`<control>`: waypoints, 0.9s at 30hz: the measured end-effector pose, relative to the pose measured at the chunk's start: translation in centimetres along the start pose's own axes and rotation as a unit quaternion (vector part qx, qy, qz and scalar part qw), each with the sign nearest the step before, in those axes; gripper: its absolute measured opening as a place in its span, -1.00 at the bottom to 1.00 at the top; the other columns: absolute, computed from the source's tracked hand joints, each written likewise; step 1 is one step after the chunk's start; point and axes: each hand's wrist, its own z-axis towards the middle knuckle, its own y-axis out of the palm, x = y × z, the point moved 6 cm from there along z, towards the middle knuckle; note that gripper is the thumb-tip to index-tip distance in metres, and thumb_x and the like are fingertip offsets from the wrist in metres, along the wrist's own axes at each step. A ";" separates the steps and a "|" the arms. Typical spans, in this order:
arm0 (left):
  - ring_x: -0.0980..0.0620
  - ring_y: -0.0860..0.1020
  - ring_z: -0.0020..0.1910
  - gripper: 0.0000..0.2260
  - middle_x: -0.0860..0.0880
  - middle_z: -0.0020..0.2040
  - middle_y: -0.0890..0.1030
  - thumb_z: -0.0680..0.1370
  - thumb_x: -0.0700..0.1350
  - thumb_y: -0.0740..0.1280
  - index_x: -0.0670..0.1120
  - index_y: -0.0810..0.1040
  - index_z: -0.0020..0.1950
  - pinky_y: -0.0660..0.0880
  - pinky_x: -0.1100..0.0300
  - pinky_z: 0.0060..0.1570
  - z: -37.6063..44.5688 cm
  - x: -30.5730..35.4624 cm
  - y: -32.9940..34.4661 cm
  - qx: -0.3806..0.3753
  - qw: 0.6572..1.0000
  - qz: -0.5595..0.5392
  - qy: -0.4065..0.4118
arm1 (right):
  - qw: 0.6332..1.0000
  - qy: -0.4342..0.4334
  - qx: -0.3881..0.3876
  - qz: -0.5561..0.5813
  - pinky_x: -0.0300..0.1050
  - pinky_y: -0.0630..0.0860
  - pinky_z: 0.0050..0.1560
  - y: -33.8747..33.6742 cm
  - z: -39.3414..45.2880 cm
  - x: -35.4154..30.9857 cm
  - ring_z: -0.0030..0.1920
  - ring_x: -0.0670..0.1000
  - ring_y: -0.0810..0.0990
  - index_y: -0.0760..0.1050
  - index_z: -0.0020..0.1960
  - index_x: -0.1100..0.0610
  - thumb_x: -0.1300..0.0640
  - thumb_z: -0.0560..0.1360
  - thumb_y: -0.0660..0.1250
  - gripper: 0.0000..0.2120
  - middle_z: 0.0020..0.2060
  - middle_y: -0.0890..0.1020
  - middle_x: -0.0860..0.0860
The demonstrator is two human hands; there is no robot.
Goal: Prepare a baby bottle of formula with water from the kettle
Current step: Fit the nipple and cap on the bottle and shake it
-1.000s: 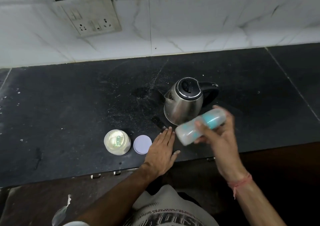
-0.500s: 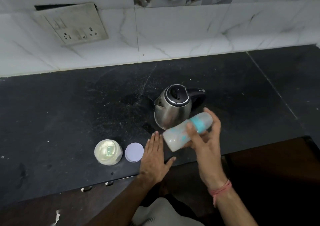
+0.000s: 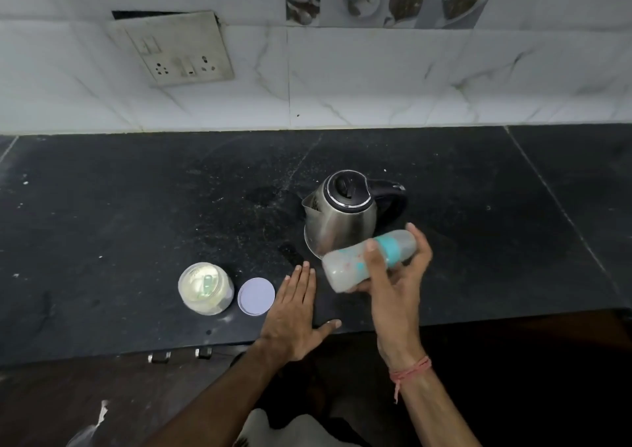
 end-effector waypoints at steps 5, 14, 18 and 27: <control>-0.09 -0.34 0.79 0.17 -0.14 0.81 -0.31 0.47 0.68 -0.27 -0.12 -0.19 0.83 -0.25 -0.08 0.77 0.1 0.0 0.0 -0.035 0.999 0.009 -0.005 | 0.997 -0.044 -0.042 -0.039 0.12 0.74 -0.15 0.2 0.4 -0.4 0.09 0.07 0.78 0.25 0.61 -0.16 0.11 0.65 0.49 -0.34 0.21 0.64 0.03; -0.06 -0.34 0.79 0.13 -0.11 0.81 -0.32 0.56 0.66 -0.08 -0.13 -0.24 0.82 -0.19 -0.12 0.78 0.3 -0.2 -0.1 -0.039 0.999 0.011 -0.006 | 0.998 -0.059 -0.016 -0.023 0.09 0.74 -0.25 -0.5 0.8 -0.8 0.06 0.08 0.78 0.18 0.63 -0.12 0.12 0.69 0.43 -0.36 0.13 0.66 -0.15; -0.06 -0.38 0.78 0.16 -0.11 0.79 -0.38 0.51 0.69 -0.20 -0.13 -0.31 0.80 -0.24 -0.11 0.77 0.2 -0.2 0.1 -0.060 0.998 0.021 -0.007 | 0.998 -0.061 -0.021 -0.015 0.04 0.71 -0.30 -0.7 1.5 -0.8 0.05 0.05 0.76 0.24 0.62 -0.13 0.11 0.66 0.44 -0.37 0.18 0.65 -0.08; -0.06 -0.38 0.78 0.18 -0.12 0.82 -0.29 0.46 0.71 -0.29 -0.12 -0.26 0.82 -0.32 -0.07 0.76 0.4 -0.4 0.6 -0.049 0.999 0.009 -0.009 | 0.998 -0.041 -0.043 -0.005 0.09 0.72 -0.31 0.2 2.1 0.1 0.05 0.10 0.78 0.20 0.63 -0.13 0.09 0.68 0.42 -0.38 0.14 0.63 -0.07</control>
